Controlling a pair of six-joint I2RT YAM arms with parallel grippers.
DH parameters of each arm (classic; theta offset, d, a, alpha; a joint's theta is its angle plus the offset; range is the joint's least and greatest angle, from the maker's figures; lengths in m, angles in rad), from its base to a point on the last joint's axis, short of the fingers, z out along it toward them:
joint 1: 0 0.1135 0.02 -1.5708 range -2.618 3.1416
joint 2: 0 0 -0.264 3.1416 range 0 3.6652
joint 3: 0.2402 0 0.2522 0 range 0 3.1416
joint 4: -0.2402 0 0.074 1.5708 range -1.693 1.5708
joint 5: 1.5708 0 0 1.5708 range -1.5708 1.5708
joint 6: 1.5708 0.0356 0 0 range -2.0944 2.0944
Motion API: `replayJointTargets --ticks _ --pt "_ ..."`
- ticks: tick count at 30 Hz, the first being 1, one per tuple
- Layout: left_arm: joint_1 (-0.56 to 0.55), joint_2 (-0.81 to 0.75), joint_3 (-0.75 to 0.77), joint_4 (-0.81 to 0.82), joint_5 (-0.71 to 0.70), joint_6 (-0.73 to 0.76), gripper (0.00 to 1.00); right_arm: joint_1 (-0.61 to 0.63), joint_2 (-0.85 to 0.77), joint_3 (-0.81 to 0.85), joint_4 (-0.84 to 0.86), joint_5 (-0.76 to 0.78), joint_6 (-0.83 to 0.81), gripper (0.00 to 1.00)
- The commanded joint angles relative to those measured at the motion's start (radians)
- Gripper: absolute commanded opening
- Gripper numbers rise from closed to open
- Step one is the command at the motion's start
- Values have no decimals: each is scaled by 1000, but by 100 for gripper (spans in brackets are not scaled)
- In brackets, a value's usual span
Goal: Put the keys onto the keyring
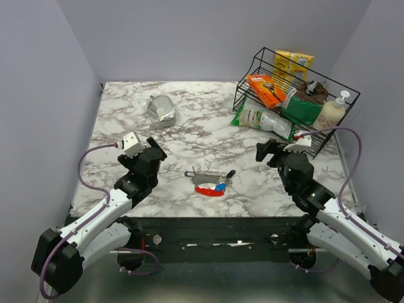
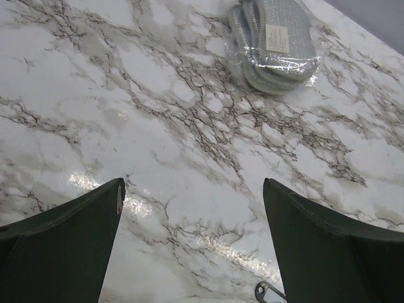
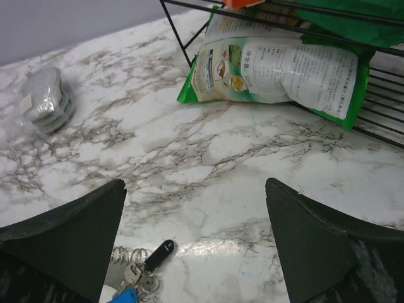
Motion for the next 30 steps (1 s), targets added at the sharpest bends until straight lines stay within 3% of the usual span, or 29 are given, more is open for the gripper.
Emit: replayJointTargets --ticks 1,6,20,30 --pt "6 51 70 -132 -164 -108 99 -6 -57 -34 4 105 46 100" --pt "4 93 115 -205 -176 -126 99 -8 -103 -66 10 148 79 100" --pt "6 -22 24 -61 -124 -53 99 -6 -51 -38 36 154 50 100" --pt "4 -65 18 3 -97 -7 99 -6 -109 -53 58 117 34 100"
